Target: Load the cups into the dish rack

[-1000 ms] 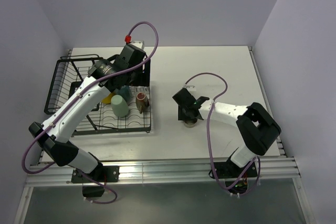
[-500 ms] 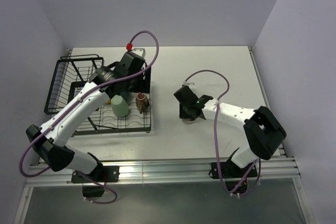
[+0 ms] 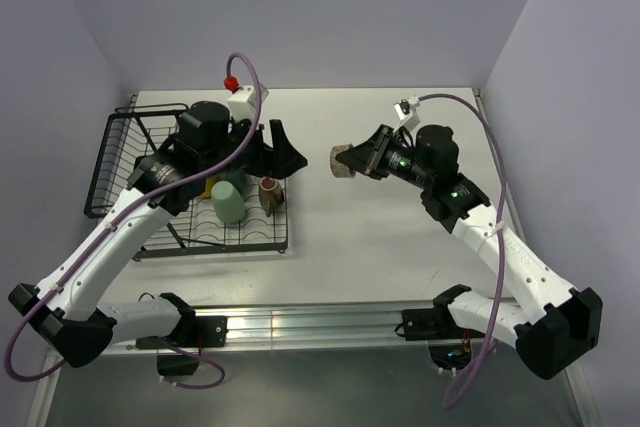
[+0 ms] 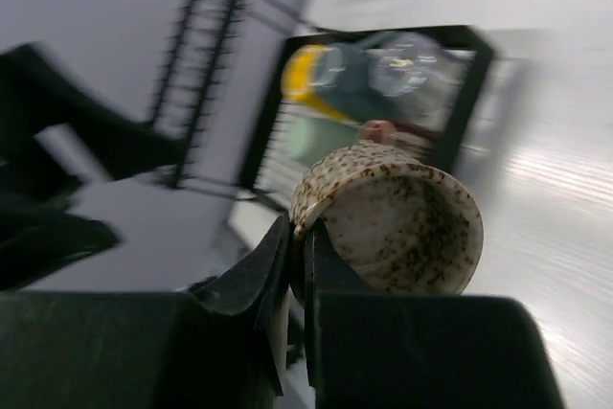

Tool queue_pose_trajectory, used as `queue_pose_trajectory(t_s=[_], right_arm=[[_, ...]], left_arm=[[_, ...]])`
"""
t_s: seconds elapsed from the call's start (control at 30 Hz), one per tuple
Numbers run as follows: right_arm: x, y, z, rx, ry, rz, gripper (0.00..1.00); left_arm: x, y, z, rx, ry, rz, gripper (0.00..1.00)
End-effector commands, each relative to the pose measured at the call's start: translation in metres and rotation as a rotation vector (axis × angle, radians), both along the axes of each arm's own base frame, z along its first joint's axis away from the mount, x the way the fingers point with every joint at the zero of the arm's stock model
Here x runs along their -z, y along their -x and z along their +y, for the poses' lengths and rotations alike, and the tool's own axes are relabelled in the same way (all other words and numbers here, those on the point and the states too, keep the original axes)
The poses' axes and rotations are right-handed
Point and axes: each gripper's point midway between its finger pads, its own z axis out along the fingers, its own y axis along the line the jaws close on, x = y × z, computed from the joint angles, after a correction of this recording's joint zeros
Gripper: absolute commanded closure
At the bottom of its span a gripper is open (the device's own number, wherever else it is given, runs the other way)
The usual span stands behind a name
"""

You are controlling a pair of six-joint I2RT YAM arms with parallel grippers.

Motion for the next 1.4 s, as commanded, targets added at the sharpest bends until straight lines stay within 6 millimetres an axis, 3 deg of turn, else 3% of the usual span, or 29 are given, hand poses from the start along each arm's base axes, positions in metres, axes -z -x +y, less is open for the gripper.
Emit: queue_pose_trajectory(t_s=[0.0,0.03,0.3,0.57,0.9,1.37], right_arm=[[-0.066,0.033,0.022,-0.228,-0.266,-0.103,1.0],[-0.082,0.037,0.024,-0.253,-0.314,-0.16,1.0],[-0.109,0.056,0.021,-0.352,-0.516,-0.169,1.0],[-0.114,0.058,0.023,-0.394,-0.598,-0.131,1.0],[-0.117,0.059,0.024,-0.416,-0.63,-0.114,1.0],[-0.116,0.059,0.029,-0.438,-0.656,-0.091,1.0]], left_arm=[[-0.036,0.014,-0.031,0.185,0.181,-0.098,0.18],[-0.039,0.016,-0.035,0.201,0.206,-0.101,0.18],[-0.034,0.015,-0.041,0.233,0.233,-0.129,0.18],[-0.043,0.022,-0.048,0.309,0.269,-0.18,0.18],[-0.034,0.022,-0.055,0.339,0.283,-0.169,0.18],[-0.038,0.018,-0.063,0.355,0.317,-0.168,0.18]])
